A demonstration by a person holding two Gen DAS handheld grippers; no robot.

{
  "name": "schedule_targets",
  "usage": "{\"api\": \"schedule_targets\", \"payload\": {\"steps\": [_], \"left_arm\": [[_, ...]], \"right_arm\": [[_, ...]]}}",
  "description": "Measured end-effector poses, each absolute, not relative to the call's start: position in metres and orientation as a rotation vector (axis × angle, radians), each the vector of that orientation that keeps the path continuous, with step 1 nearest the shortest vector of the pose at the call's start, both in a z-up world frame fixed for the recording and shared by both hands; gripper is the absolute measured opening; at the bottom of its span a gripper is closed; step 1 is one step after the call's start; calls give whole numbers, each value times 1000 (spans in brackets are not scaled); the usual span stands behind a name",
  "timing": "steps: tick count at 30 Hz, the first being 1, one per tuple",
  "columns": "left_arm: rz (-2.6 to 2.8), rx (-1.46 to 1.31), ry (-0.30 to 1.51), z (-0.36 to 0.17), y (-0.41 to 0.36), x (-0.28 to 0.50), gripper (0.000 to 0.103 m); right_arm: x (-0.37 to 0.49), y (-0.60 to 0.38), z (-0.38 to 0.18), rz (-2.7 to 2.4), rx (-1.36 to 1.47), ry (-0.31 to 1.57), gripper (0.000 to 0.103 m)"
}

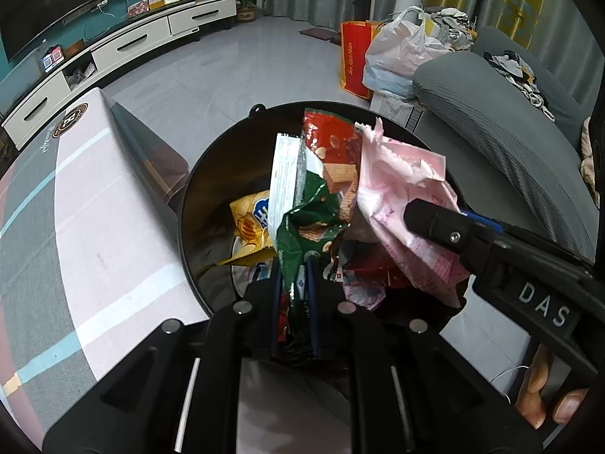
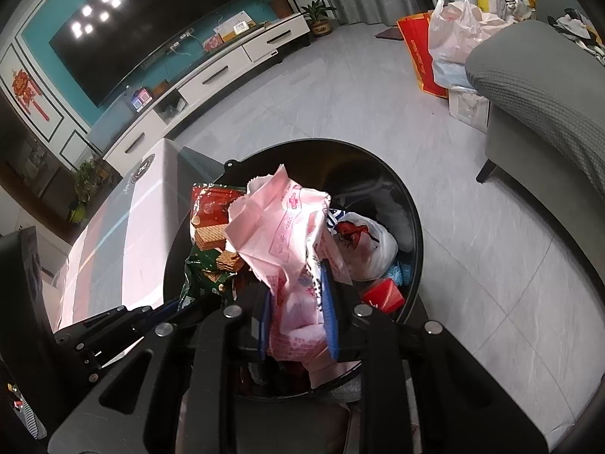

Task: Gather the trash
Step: 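Lower both items into the bucket and open both grippers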

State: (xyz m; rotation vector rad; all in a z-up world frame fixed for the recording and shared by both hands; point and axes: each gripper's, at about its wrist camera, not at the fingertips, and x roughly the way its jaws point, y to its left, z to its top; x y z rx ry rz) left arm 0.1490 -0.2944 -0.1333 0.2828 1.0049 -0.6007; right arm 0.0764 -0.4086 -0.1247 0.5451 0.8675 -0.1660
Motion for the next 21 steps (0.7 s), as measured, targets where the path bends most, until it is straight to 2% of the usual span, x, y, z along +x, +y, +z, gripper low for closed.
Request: {"api": "schedule_targets", "payload": {"steps": [5, 10, 17, 21], "left_arm": [[-601, 281, 1011, -134, -293, 150, 20], [-598, 281, 1009, -134, -291, 150, 22], [-594, 277, 999, -131, -288, 150, 34], [-591, 275, 993, -128, -288, 149, 34]], "right_arm": [[78, -410, -126, -172, 549, 870, 26], [78, -411, -126, -174, 547, 869, 26], [78, -411, -127, -178, 551, 866, 29], [77, -413, -127, -181, 549, 863, 32]]}}
